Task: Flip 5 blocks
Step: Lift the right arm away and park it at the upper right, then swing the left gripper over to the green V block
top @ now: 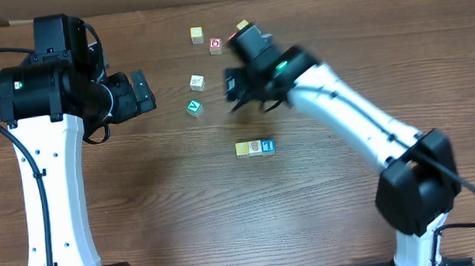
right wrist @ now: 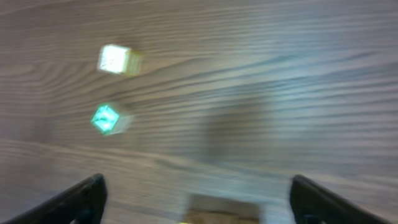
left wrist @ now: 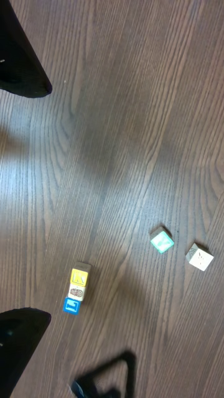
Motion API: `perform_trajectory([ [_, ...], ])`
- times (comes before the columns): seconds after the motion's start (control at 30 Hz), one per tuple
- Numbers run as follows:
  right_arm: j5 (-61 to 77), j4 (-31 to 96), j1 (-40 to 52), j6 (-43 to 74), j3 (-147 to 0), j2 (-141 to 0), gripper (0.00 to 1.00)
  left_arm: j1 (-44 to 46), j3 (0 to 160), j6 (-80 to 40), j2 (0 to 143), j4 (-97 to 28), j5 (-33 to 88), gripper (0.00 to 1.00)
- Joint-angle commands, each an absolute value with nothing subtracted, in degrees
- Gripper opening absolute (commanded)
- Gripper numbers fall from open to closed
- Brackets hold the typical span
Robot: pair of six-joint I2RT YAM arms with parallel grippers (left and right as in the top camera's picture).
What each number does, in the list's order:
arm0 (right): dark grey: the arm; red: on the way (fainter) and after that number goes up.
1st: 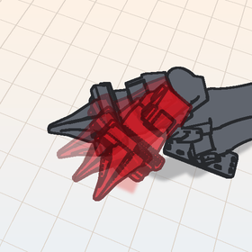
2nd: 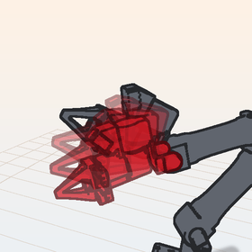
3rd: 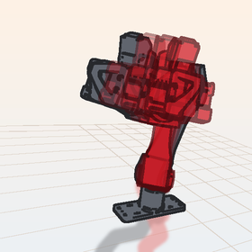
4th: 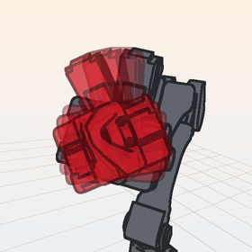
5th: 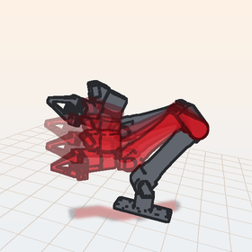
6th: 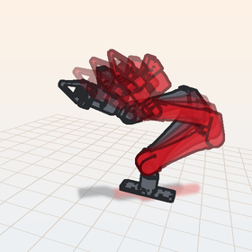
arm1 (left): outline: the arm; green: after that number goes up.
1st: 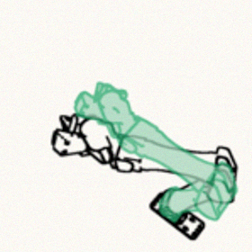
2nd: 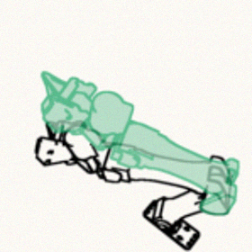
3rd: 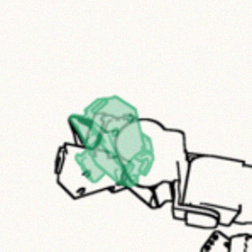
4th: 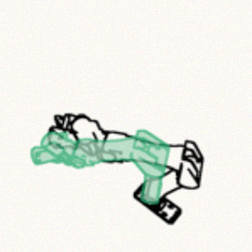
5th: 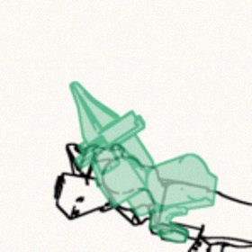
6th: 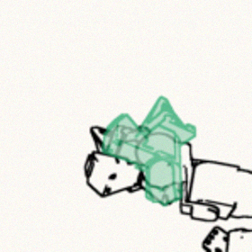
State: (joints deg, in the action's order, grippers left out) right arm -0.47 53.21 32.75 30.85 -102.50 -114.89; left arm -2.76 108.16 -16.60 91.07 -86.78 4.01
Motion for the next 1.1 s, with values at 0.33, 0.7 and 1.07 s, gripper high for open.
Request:
perform_trajectory([
  [0.33,5.0,62.3,15.6,19.9,-103.0,-114.8,1.0,-3.0,108.8,-17.3,91.4,-86.7,3.6,1.0],
  [0.7,5.0,61.6,11.0,19.9,-103.0,-114.8,1.0,-3.0,108.8,-19.1,91.4,-78.3,4.5,1.0],
  [1.07,5.0,61.6,11.0,19.9,-103.0,-114.8,1.0,2.7,105.9,-37.8,91.6,-78.4,7.4,0.29],
])
